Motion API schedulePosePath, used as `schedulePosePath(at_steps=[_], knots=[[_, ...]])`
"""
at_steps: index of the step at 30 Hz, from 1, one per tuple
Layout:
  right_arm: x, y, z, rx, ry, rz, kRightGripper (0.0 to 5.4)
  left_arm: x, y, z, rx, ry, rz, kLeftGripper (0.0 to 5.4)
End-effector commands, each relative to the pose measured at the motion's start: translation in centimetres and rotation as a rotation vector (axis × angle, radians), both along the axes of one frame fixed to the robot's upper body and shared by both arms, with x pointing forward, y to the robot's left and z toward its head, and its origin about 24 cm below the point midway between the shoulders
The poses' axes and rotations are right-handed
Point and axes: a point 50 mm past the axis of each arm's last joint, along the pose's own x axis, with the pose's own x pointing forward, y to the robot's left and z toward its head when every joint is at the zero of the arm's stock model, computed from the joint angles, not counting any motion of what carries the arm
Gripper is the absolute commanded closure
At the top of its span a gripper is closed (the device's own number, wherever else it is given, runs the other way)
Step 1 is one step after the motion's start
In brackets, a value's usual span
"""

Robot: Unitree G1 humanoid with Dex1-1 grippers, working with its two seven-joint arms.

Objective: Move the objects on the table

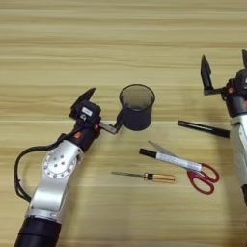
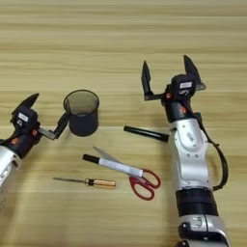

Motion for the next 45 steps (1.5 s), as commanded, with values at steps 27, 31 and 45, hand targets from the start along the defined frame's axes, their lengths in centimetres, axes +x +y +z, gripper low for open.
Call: schedulePosePath(at_steps=[27,31,45], knots=[[0.7,0.2,-1.4,0.025,0.014,-0.007,0.0,-2.0,-1.4,-0.4,-0.123,0.034,-0.188,0.04],[0.8,0.3,-1.2,0.025,0.004,-0.002,0.0,-1.9,-1.7,-1.1,-0.089,0.08,-0.197,0.04],[0.6,1.0,-0.1,0.038,-0.045,0.008,0.0,-0.8,-2.2,-2.1,-0.038,0.124,-0.181,0.04]])
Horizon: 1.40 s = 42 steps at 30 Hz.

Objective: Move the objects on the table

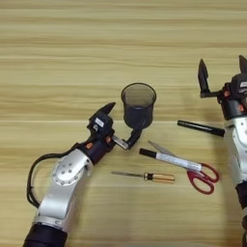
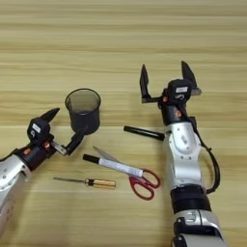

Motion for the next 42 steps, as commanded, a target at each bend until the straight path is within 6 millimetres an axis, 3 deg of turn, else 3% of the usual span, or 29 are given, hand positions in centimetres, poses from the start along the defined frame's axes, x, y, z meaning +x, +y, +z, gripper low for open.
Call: schedulePosePath(at_steps=[1,23,37,42], knots=[[0.3,0.4,1.0,0.003,-0.039,0.007,0.0,0.4,-0.2,-0.3,0.027,-0.005,0.007,0.04],[0.2,1.5,1.1,-0.017,-0.065,0.051,0.0,1.9,-1.5,-1.0,0.041,-0.006,-0.002,0.04],[0.0,1.6,1.0,-0.016,-0.072,0.049,0.0,2.2,-2.3,-0.6,0.02,-0.037,-0.007,0.04],[0.0,1.9,0.7,-0.014,-0.066,0.056,0.0,3.2,-2.8,-0.4,0.019,-0.04,0.021,0.04]])
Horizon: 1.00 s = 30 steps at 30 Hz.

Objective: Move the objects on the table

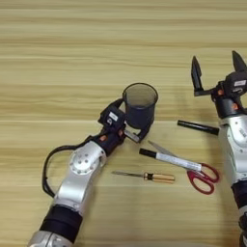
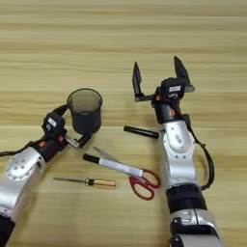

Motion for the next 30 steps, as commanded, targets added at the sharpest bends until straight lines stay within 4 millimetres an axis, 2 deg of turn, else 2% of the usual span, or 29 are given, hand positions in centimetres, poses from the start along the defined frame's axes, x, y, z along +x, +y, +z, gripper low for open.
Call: schedulePosePath(at_steps=[1,7,12,17,23,30], knots=[[0.1,0.5,0.3,0.002,-0.019,0.009,0.0,1.3,-0.4,0.2,0.015,-0.005,0.037,0.04],[0.0,0.5,0.4,0.006,-0.026,0.007,0.0,2.9,-1.5,0.2,0.036,0.001,0.05,0.04],[-0.1,0.4,0.4,0.005,-0.031,0.005,0.0,3.5,-2.5,0.7,0.038,-0.02,0.021,0.04],[-0.1,0.3,0.6,0.006,-0.038,0.002,0.0,3.8,-1.8,1.1,0.029,-0.042,0.027,0.66],[0.0,0.3,0.7,0.01,-0.04,0.004,0.0,4.6,-0.1,1.3,0.042,-0.046,0.071,0.69],[0.0,0.2,0.7,0.01,-0.039,0.006,0.0,4.6,0.5,1.1,0.031,-0.041,0.086,0.69]])
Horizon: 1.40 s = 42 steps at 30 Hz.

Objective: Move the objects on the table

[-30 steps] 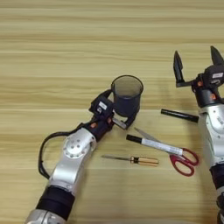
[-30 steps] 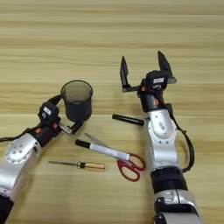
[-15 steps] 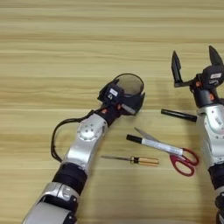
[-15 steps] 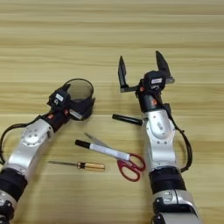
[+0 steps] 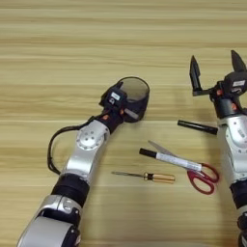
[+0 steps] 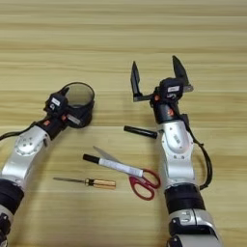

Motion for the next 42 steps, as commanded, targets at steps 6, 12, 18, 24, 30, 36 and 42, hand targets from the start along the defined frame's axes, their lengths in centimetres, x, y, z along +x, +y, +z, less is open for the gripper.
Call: schedulePosePath(at_steps=[6,12,18,24,30,36,42], knots=[[0.0,0.1,0.6,0.001,-0.03,0.005,0.0,0.0,0.7,0.5,-0.007,-0.034,0.005,0.69],[0.1,0.2,0.6,0.001,-0.029,0.005,0.0,-0.7,1.3,1.6,-0.027,-0.079,-0.016,0.69],[0.3,0.1,0.7,-0.002,-0.03,0.004,0.0,-1.8,2.9,3.3,-0.01,-0.133,-0.098,0.71],[0.5,-0.4,1.2,-0.012,-0.037,0.028,0.0,-2.3,3.9,5.0,-0.042,-0.158,-0.161,0.71],[0.8,-1.0,2.9,-0.066,-0.048,0.142,0.0,-2.8,4.2,6.9,-0.076,-0.181,-0.249,0.71],[0.3,-1.1,5.2,-0.157,-0.037,0.386,0.0,-4.0,3.9,8.3,-0.116,-0.222,-0.382,0.71],[-0.4,-1.7,6.7,-0.227,0.001,0.542,0.0,-4.6,4.0,8.9,-0.115,-0.237,-0.437,0.71]])
